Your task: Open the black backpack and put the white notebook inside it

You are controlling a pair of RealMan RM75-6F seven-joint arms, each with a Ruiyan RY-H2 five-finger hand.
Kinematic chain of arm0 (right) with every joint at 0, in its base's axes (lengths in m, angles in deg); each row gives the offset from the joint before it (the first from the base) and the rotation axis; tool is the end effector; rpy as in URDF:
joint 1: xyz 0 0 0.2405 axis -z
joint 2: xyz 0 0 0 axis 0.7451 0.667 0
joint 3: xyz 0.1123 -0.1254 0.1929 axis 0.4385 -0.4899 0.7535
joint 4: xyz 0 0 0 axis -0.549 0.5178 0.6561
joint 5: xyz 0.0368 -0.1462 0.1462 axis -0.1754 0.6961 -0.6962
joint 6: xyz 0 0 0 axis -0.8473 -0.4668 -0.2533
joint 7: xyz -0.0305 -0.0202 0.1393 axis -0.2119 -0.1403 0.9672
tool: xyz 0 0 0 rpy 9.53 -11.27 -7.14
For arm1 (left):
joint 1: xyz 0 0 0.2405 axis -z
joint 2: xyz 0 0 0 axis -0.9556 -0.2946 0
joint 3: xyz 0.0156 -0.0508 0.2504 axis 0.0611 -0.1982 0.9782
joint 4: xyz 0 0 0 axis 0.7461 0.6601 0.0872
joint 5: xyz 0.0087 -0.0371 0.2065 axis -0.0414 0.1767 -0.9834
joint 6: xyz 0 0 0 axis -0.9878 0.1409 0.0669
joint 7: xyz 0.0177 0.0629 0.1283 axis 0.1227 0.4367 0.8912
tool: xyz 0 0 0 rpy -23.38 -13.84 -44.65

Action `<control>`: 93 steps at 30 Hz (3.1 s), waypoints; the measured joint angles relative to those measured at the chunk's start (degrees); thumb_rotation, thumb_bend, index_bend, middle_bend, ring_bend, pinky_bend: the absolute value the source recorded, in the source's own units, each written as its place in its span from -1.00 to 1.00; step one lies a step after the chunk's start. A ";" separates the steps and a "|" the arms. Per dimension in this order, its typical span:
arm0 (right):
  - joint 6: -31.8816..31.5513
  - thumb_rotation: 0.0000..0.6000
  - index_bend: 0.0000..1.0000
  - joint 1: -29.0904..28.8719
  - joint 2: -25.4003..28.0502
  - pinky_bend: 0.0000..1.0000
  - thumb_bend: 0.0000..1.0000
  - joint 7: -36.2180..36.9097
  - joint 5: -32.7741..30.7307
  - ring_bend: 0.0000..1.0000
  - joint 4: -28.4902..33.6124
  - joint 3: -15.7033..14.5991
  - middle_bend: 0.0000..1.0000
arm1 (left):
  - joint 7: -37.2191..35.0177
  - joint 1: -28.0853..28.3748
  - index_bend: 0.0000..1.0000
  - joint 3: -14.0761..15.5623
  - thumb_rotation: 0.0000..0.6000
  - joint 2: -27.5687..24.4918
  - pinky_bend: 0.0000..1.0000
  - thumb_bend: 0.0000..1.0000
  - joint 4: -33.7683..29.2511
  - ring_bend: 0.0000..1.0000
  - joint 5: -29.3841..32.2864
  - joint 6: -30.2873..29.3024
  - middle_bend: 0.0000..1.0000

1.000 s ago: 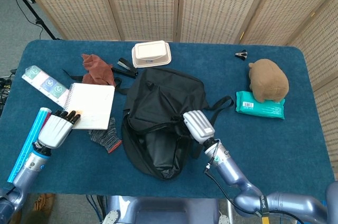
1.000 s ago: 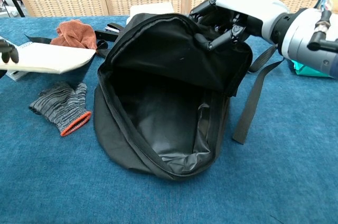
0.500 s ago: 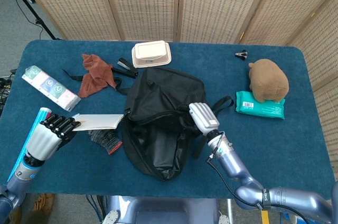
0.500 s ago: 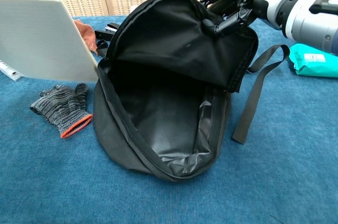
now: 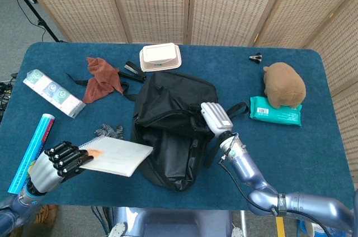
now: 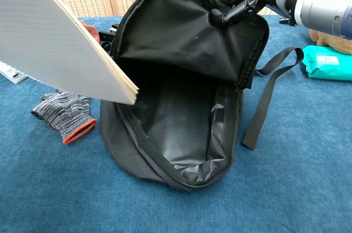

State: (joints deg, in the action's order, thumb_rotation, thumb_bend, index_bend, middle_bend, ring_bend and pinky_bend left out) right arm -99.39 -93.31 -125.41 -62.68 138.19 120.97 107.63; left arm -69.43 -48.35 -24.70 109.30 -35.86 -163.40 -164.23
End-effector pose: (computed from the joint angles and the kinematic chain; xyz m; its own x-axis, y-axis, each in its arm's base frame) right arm -0.0691 -0.3473 0.0248 -0.0706 -0.3539 0.9326 -0.9543 -0.2483 -0.1665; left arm -0.2375 0.2231 0.0901 -0.0294 -0.4218 0.9062 0.4437 -0.8179 -0.3663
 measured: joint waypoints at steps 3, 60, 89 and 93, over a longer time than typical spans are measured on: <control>-0.13 1.00 0.30 -0.27 0.09 0.21 0.22 -0.22 -0.25 0.12 0.36 -0.09 0.21 | 2.41 -0.53 0.78 -2.78 1.00 -1.00 0.31 0.06 -3.48 0.26 -6.22 -0.09 0.35; 1.62 1.00 0.31 -2.62 3.77 0.21 0.22 0.45 -2.33 0.14 4.33 -2.14 0.23 | 6.89 18.26 0.77 6.35 1.00 20.68 0.31 -0.04 23.38 0.19 -2.29 12.98 0.33; 1.53 1.00 0.31 -3.78 4.51 0.21 0.22 -0.23 -3.19 0.15 5.78 -2.90 0.24 | 22.50 14.58 0.69 8.75 1.00 16.59 0.36 -0.09 11.26 0.32 4.05 31.98 0.46; 1.52 1.00 0.31 -3.82 4.62 0.21 0.22 -0.11 -3.32 0.15 6.09 -2.98 0.24 | 28.56 14.21 0.69 7.20 1.00 16.26 0.36 -0.09 7.14 0.32 6.29 35.39 0.46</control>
State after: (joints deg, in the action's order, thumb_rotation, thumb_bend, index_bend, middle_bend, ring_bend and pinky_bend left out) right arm -97.88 -97.14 -120.78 -62.79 134.86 127.06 104.65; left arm -40.87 -34.13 -17.50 125.56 -28.72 -157.11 -128.85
